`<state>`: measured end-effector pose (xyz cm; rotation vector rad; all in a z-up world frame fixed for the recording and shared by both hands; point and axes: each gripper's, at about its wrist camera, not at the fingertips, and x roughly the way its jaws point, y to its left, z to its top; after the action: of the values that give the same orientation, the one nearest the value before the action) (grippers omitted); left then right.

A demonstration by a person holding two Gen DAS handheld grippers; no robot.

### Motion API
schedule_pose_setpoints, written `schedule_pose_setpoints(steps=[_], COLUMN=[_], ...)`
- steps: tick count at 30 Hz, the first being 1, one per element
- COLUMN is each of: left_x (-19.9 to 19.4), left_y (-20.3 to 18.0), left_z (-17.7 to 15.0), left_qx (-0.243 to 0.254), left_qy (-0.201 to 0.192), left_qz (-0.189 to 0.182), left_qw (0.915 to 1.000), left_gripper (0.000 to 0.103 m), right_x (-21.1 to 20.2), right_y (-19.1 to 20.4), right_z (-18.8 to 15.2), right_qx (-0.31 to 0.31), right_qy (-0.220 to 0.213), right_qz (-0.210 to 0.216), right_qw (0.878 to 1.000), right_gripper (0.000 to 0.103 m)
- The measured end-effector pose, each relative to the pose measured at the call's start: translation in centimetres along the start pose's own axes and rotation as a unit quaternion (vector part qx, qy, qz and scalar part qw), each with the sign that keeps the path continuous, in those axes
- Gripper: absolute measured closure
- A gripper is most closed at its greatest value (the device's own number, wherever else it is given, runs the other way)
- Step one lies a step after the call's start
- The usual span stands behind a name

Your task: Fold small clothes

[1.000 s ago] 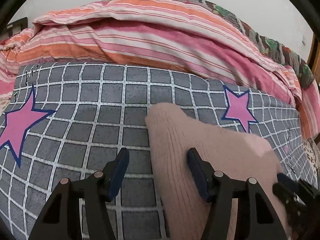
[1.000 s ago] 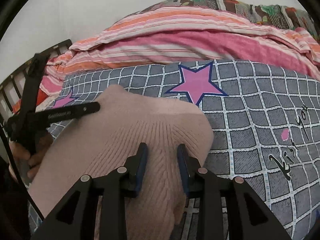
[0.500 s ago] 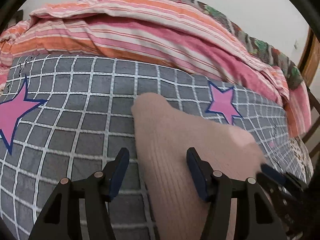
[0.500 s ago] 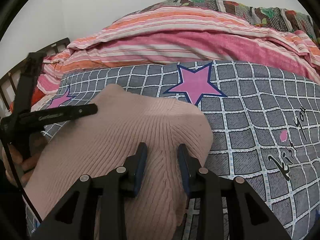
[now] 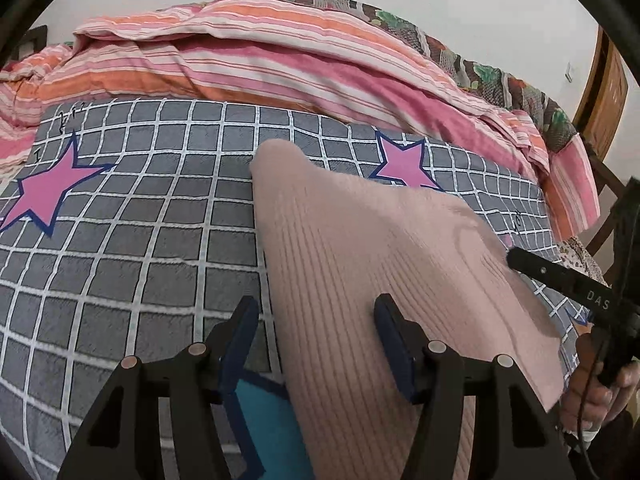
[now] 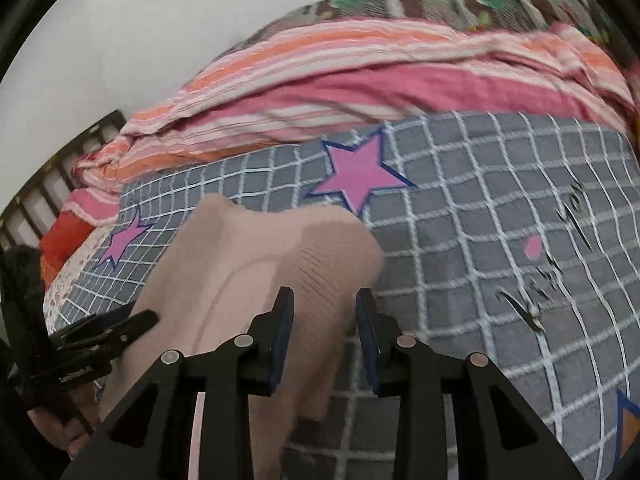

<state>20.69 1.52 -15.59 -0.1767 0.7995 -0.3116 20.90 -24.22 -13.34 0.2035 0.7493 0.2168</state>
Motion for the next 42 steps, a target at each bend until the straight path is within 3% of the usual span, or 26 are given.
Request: schedule_pose_setpoints(steps=[5,9,11,12,16,21,25,29,31,37,42], left_x=[-0.3,-0.4,-0.7,-1.0,-1.2,-0.2,-0.4,-0.5,-0.5,0.8,2.2], left_y=[-0.4,0.0,0.2,0.3,0.4,0.3,-0.1,-0.2,-0.2,-1.0,-0.8], left_z=[-0.5,-0.5,-0.3,-0.2,0.4,-0.1,-0.2,-0.3,-0.1,2.1,1.5], left_qx=[0.002,-0.013,-0.016,-0.015,-0.009,-0.014,-0.003,-0.002,0.003,0.041,0.035], left_qy=[-0.007,-0.005,-0.007,-0.012,-0.021,-0.006,-0.009,-0.009,-0.010,-0.012,-0.005], left_qz=[0.007,-0.004,-0.011,-0.014,-0.004,-0.001,0.016,0.018,0.021,0.045,0.035], left_qw=[0.9999,0.9999,0.9998,0.9997,0.9997,0.9999,0.9998,0.9998,0.9997,0.9981,0.9988], left_gripper=[0.044,0.044,0.045,0.045,0.043,0.041,0.041,0.042,0.042,0.042,0.041], right_x=[-1.0,0.2,1.2,1.2,-1.2,2.1,0.7,-1.0,-1.1,2.5,3.3], right_y=[-1.4,-0.1,0.5,0.8,1.8,0.9,1.0,2.5,3.4,4.2,3.8], right_z=[-0.9,-0.7,-0.6,-0.5,0.1,-1.1,-0.3,0.6,0.9,0.1,-0.8], right_qx=[0.041,0.036,0.032,0.026,-0.025,-0.019,-0.012,-0.024,-0.035,-0.056,-0.053], right_qy=[0.009,0.023,0.030,0.021,-0.054,0.008,-0.003,-0.039,-0.046,0.001,-0.008], right_qz=[0.047,0.057,0.048,0.049,0.042,-0.011,-0.016,-0.002,0.008,-0.022,-0.041], right_qw=[0.998,0.997,0.998,0.998,0.997,1.000,1.000,0.999,0.998,0.998,0.998], right_gripper=[0.067,0.067,0.076,0.089,0.093,0.092,0.083,0.080,0.072,0.074,0.075])
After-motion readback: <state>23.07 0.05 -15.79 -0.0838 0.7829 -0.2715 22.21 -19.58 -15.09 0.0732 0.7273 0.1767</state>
